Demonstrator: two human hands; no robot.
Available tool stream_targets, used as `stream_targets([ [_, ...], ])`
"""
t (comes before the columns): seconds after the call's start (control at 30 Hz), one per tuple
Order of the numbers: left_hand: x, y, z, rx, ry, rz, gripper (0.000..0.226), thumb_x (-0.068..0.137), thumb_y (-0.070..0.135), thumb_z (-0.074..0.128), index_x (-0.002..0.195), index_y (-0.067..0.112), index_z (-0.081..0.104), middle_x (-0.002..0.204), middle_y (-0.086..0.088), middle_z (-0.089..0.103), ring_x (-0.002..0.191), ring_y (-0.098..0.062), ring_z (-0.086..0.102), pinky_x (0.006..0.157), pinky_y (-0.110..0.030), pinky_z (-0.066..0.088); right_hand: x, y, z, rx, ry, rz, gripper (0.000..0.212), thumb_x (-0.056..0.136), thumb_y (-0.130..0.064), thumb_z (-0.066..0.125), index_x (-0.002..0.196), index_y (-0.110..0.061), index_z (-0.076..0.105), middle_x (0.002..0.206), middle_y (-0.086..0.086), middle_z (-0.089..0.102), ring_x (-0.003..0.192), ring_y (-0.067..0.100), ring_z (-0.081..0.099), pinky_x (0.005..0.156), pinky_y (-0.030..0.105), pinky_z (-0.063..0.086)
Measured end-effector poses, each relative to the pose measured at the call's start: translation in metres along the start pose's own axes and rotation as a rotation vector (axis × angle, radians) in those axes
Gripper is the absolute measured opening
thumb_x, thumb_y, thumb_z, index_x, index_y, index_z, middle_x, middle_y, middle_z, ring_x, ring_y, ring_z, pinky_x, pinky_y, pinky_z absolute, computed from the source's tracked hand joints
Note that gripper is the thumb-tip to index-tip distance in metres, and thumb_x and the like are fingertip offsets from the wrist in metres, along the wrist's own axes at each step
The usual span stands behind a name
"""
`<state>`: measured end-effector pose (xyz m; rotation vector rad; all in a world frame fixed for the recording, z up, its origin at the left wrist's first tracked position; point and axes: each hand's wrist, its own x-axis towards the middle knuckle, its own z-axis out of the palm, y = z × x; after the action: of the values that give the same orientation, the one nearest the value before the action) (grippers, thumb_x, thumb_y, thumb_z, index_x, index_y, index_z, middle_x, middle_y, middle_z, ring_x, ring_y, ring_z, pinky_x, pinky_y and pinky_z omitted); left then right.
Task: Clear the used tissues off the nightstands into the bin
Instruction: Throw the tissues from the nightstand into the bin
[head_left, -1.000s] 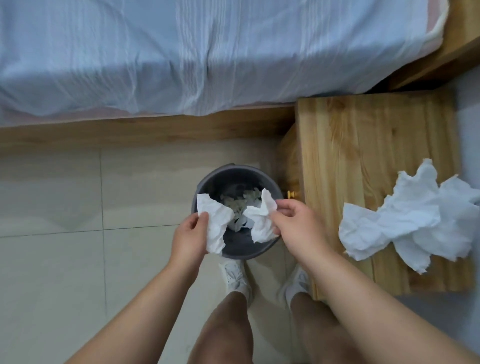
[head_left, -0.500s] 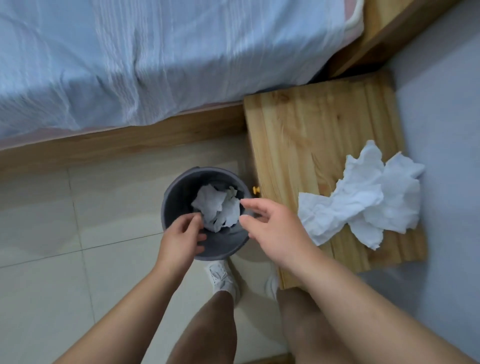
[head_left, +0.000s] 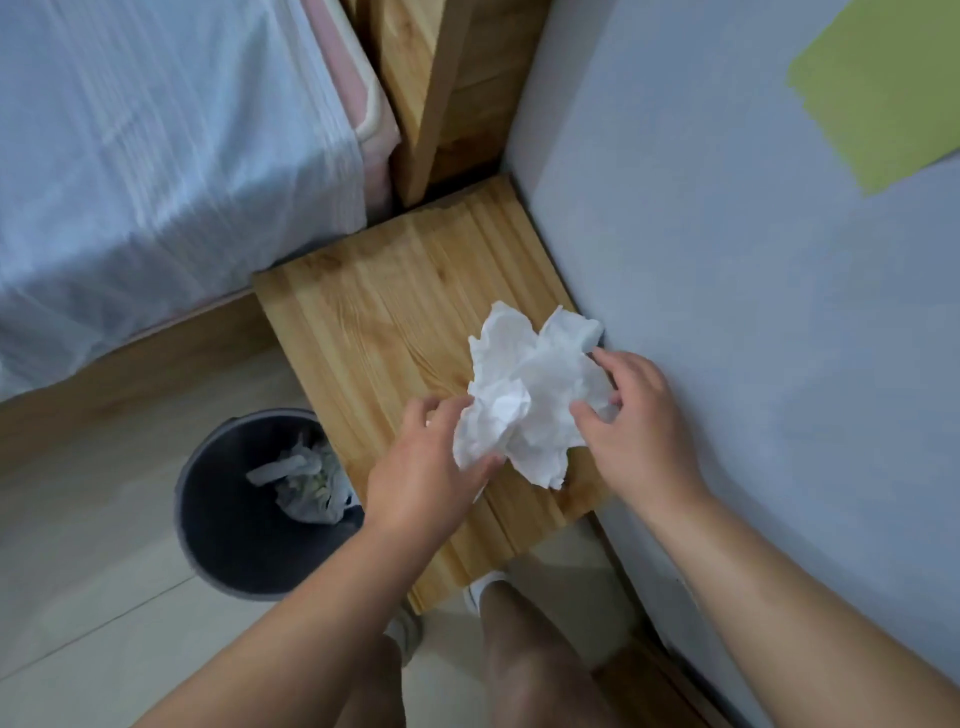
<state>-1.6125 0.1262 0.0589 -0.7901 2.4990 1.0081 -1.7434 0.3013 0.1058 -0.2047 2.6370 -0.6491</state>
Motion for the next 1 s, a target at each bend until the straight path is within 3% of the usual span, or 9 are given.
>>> stream_targets([
  [0.1,0.005,-0.001,0.015,0.146,-0.042,0.003,0.088,0.084,0.063,0.072,0.155,0.045,0.023,0.15,0.008,0.038,0.098,-0.018,0.067,0.056,-0.028,0.051,0.008,0.015,0.014,-0.07,-0.07,0.005,0.095,0.073,-0.056,0.084,0.152,-0.034,0.035,0.151,-0.006,0.046,0.122,0.019,0.06,0.089,0.037,0.056],
  [0.2,0.005,-0.014,0.021,0.166,-0.073,0.038,0.072,0.097,0.036,0.065,0.157,0.042,0.026,0.138,0.005,0.051,0.098,-0.018,0.061,0.058,-0.027,0.047,0.01,0.022,0.035,-0.163,-0.091,0.009,0.117,0.067,-0.055,0.09,0.157,-0.032,0.02,0.153,0.002,0.045,0.126,0.024,0.058,0.085,0.034,0.051],
  [0.27,0.004,-0.021,0.019,0.063,-0.083,0.026,0.056,0.103,0.025,0.056,0.155,0.037,0.041,0.125,0.007,0.057,0.094,-0.015,0.058,0.064,-0.029,0.045,0.007,0.025,0.046,-0.162,-0.076,0.02,0.105,0.074,-0.042,0.089,0.155,-0.028,0.024,0.144,0.004,0.053,0.121,0.024,0.061,0.082,0.032,0.05],
  [0.4,-0.003,-0.023,0.012,-0.213,-0.027,-0.017,0.034,0.106,0.027,0.054,0.136,0.039,0.066,0.109,0.016,0.061,0.091,0.001,0.057,0.071,-0.018,0.042,-0.001,0.034,0.045,-0.187,0.019,-0.006,0.019,0.098,-0.023,0.067,0.116,-0.017,0.065,0.102,-0.001,0.067,0.09,0.022,0.068,0.065,0.032,0.052],
  [0.43,-0.006,-0.021,0.01,-0.276,-0.014,-0.025,0.03,0.106,0.03,0.055,0.13,0.042,0.069,0.106,0.017,0.062,0.093,0.004,0.057,0.073,-0.019,0.043,-0.003,0.035,0.042,-0.157,0.028,-0.02,0.008,0.1,-0.021,0.063,0.104,-0.015,0.068,0.096,-0.001,0.066,0.085,0.022,0.066,0.064,0.035,0.054],
  [0.6,-0.019,-0.007,-0.008,-0.558,0.006,-0.117,0.026,0.106,0.038,0.055,0.097,0.059,0.067,0.103,0.015,0.071,0.097,0.0,0.065,0.084,-0.03,0.055,-0.009,0.026,0.014,-0.052,0.091,-0.066,0.008,0.1,-0.025,0.062,0.093,-0.023,0.059,0.091,-0.009,0.058,0.074,0.01,0.056,0.061,0.027,0.047],
  [0.77,-0.037,-0.004,-0.036,-0.777,0.064,-0.209,0.027,0.106,0.043,0.054,0.097,0.061,0.071,0.094,0.015,0.077,0.082,0.0,0.072,0.06,-0.014,0.054,-0.023,0.005,-0.018,0.082,0.143,-0.081,0.01,0.099,-0.035,0.061,0.094,-0.04,0.054,0.077,-0.027,0.063,0.075,-0.007,0.062,0.061,0.014,0.044],
  [0.9,-0.058,-0.035,-0.057,-0.849,0.162,-0.341,0.02,0.102,0.051,0.058,0.094,0.051,0.076,0.075,0.004,0.072,0.059,-0.01,0.063,0.058,-0.031,0.051,-0.036,-0.039,-0.021,0.185,0.098,-0.16,0.008,0.096,-0.042,0.06,0.097,-0.048,0.054,0.096,-0.038,0.065,0.087,-0.012,0.064,0.066,0.012,0.047],
  [1.0,-0.08,-0.078,-0.072,-0.869,0.239,-0.452,0.035,0.093,0.054,0.06,0.083,0.024,0.075,0.061,0.003,0.053,0.054,-0.013,0.043,0.052,-0.033,0.036,-0.049,-0.078,0.003,0.221,0.009,-0.194,0.007,0.094,-0.046,0.06,0.094,-0.053,0.057,0.097,-0.039,0.065,0.087,-0.012,0.064,0.065,0.01,0.05],
])
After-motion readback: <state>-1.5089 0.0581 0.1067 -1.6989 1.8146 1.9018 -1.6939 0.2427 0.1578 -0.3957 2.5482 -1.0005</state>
